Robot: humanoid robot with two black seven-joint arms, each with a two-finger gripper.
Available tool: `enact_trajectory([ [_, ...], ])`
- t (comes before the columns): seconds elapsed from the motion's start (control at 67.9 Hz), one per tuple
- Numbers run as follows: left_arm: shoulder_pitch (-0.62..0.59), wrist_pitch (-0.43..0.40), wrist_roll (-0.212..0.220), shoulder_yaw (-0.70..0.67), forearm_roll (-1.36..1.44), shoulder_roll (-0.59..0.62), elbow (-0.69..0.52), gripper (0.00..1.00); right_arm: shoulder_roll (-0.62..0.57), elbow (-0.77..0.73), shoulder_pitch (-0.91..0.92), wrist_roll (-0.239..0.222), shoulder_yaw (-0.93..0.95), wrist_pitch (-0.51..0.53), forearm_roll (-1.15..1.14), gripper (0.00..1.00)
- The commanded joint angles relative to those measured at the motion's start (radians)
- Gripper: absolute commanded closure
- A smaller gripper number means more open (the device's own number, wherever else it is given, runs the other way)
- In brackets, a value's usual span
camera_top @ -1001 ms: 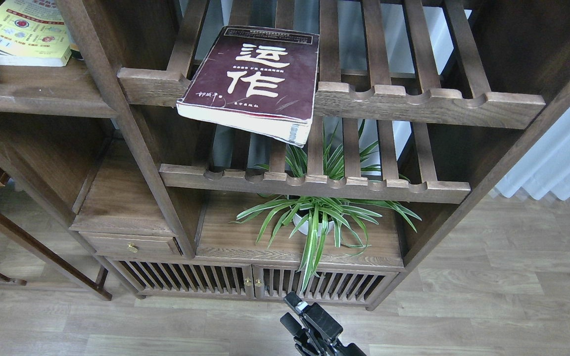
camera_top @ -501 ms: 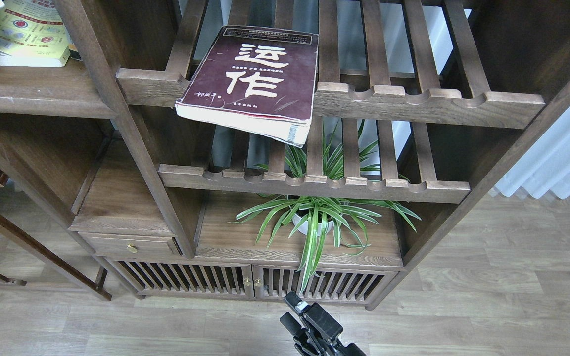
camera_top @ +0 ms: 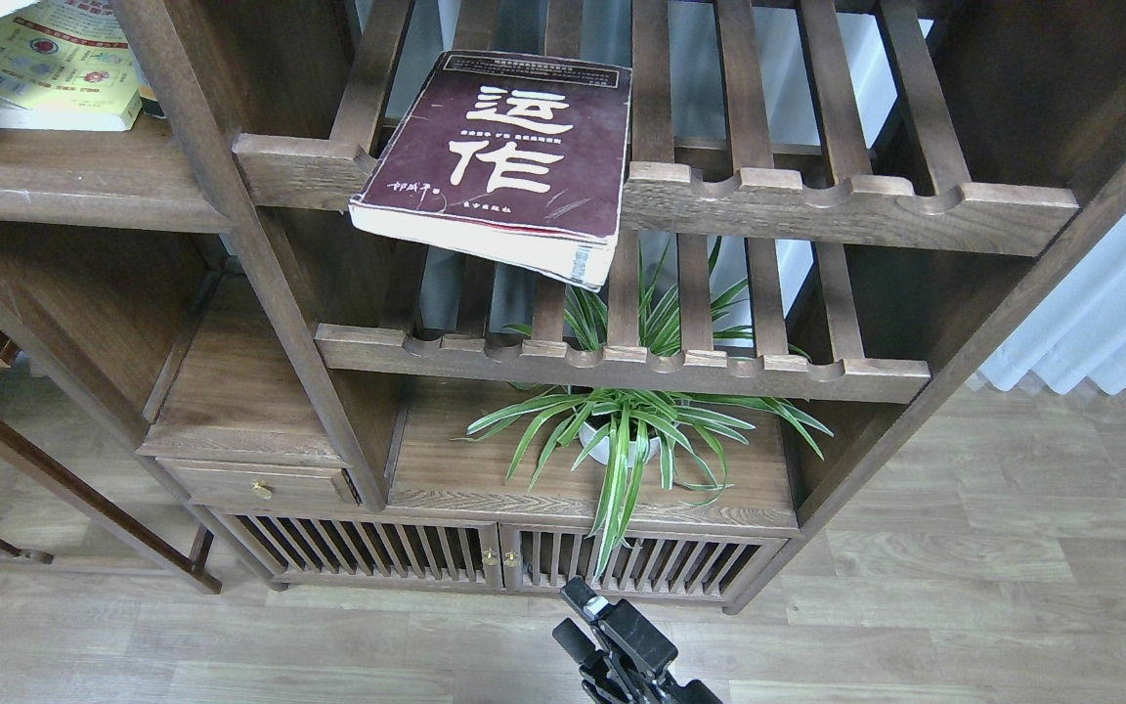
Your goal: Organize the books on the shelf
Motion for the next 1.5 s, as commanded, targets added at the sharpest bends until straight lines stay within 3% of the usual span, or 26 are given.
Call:
enact_trajectory([
  [0.0, -0.039, 0.000, 0.013, 0.037, 0.019, 0.006, 0.024, 0.93, 0.000, 0.000, 0.000, 0.000, -0.002, 0.000, 0.000, 0.18],
  [0.339, -0.227, 0.000, 0.051, 0.173, 0.045, 0.058, 0.213, 0.91, 0.000, 0.005, 0.000, 0.000, -0.002, 0.000, 0.001, 0.18],
  [0.662, -0.341, 0.000, 0.050, 0.276, 0.045, 0.040, 0.345, 0.91, 0.000, 0.011, 0.000, 0.003, 0.000, 0.000, 0.003, 0.18],
  [1.001, -0.386, 0.000, 0.053, 0.338, 0.049, -0.005, 0.383, 0.89, 0.000, 0.011, 0.000, 0.005, 0.000, 0.000, 0.003, 0.18],
  [1.222, -0.384, 0.000, 0.054, 0.350, 0.035, -0.014, 0.411, 0.79, -0.003, 0.011, -0.005, 0.005, 0.000, 0.000, 0.003, 0.18],
  [1.369, -0.370, 0.000, 0.050, 0.361, 0.032, -0.016, 0.399, 0.49, -0.003, 0.011, -0.005, 0.005, 0.001, 0.000, 0.001, 0.18],
  [1.487, -0.326, 0.000, 0.048, 0.353, 0.010, 0.000, 0.362, 0.48, -0.003, 0.011, -0.006, 0.005, 0.003, 0.000, 0.001, 0.18],
])
